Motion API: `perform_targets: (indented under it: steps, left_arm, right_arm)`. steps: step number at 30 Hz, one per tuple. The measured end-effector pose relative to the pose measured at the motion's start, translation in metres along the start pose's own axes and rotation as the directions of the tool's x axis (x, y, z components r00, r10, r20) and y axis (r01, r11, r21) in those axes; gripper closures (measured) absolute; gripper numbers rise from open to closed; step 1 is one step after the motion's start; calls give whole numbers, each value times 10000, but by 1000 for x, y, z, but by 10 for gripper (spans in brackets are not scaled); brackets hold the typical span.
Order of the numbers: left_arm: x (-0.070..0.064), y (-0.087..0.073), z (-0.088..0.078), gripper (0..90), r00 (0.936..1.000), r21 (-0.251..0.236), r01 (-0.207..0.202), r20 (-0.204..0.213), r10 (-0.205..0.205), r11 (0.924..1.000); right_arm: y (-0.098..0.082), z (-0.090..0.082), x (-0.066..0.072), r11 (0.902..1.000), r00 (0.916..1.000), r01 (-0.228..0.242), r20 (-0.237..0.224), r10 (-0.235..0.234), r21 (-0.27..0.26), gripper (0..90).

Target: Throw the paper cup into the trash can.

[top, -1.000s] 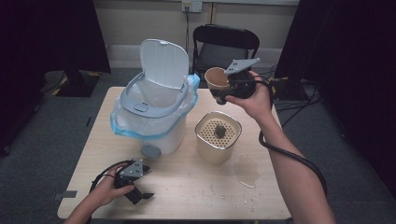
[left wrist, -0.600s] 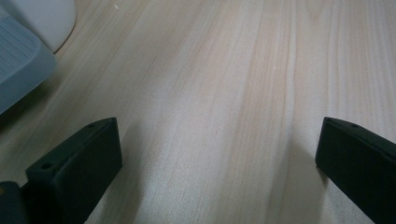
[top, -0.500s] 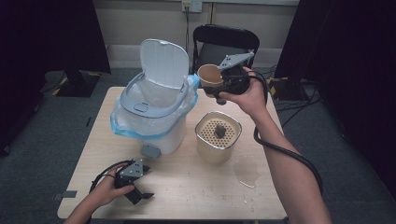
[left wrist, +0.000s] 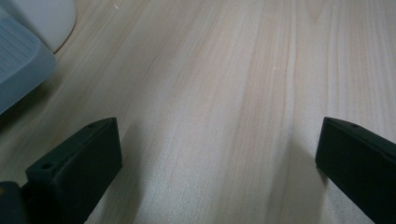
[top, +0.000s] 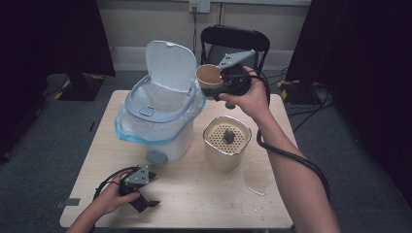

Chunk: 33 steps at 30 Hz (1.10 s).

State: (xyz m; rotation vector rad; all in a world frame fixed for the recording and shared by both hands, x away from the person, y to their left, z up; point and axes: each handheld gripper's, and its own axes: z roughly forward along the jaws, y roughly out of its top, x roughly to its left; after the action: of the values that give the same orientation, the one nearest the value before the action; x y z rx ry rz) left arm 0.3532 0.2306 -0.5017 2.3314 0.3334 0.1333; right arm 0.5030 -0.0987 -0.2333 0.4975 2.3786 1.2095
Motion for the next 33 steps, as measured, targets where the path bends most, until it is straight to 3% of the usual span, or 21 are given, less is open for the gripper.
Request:
perform_targets:
  steps: [33]
  left_arm:
    - [0,0,1,0,9999,-42,107,123,-106,9999]
  right_arm:
    - [29,24,18,9995,9988,165,-459,-177,-263,400]
